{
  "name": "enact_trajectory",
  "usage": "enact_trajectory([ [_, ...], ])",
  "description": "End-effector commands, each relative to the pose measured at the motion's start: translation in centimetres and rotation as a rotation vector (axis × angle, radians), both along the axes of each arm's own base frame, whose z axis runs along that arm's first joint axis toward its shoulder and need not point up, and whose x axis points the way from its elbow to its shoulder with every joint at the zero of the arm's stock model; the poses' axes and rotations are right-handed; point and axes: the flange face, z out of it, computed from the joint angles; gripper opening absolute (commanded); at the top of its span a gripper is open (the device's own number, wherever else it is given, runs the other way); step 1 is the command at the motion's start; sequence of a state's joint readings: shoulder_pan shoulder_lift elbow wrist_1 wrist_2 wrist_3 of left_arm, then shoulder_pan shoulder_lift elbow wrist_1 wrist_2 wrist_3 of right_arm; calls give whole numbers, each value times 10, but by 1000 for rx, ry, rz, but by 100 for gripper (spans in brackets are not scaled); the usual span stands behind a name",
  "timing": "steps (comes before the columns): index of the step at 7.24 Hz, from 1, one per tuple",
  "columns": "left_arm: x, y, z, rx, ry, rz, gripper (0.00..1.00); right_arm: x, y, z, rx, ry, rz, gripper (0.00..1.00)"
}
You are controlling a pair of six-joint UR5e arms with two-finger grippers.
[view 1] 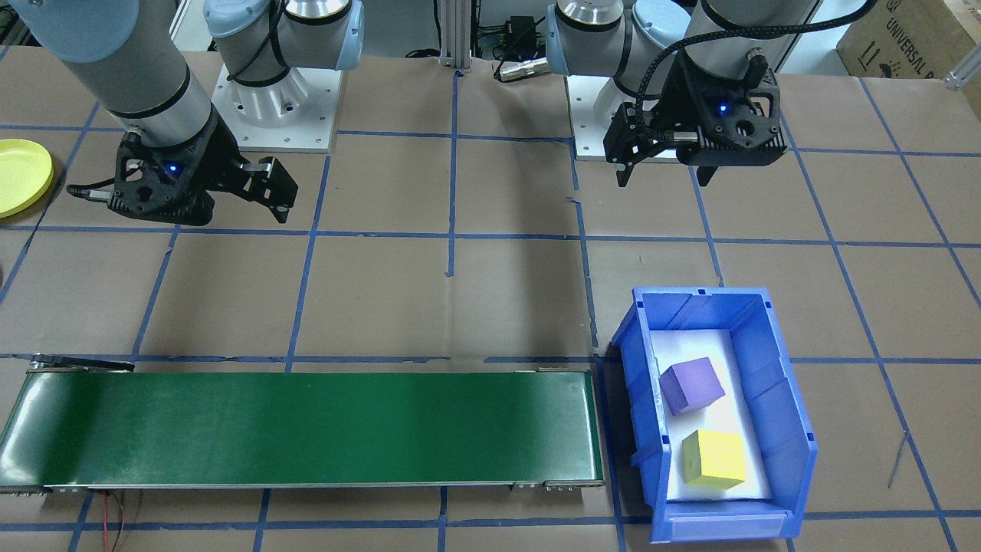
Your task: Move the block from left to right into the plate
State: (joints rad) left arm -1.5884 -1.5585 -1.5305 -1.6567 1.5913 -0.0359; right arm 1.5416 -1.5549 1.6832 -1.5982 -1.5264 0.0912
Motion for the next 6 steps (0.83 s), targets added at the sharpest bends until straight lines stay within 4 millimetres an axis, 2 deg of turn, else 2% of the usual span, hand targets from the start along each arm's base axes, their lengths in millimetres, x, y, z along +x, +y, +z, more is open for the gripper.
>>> enact_trajectory([
  [1, 17, -10, -7, 6, 3, -24, 100, -1, -1, -2, -1, -2, -1, 100],
  [2, 24, -28, -29, 16, 1, -24, 100, -1, 0, -3, -1, 0, 2, 100],
  [3, 43, -65, -62, -5, 1, 4, 100, -1, -1, -2, -3, 0, 4, 100],
  [4, 75, -97, -87, -22, 0, 56, 100, -1, 0, -3, 0, -2, 4, 100],
  [5, 105, -116, -106, 1, 11, 110, 100, -2, 0, -2, 0, 1, 2, 100],
  [6, 125, -131, -124, -6, 11, 141, 100, -3, 0, -2, 2, 4, 1, 100],
])
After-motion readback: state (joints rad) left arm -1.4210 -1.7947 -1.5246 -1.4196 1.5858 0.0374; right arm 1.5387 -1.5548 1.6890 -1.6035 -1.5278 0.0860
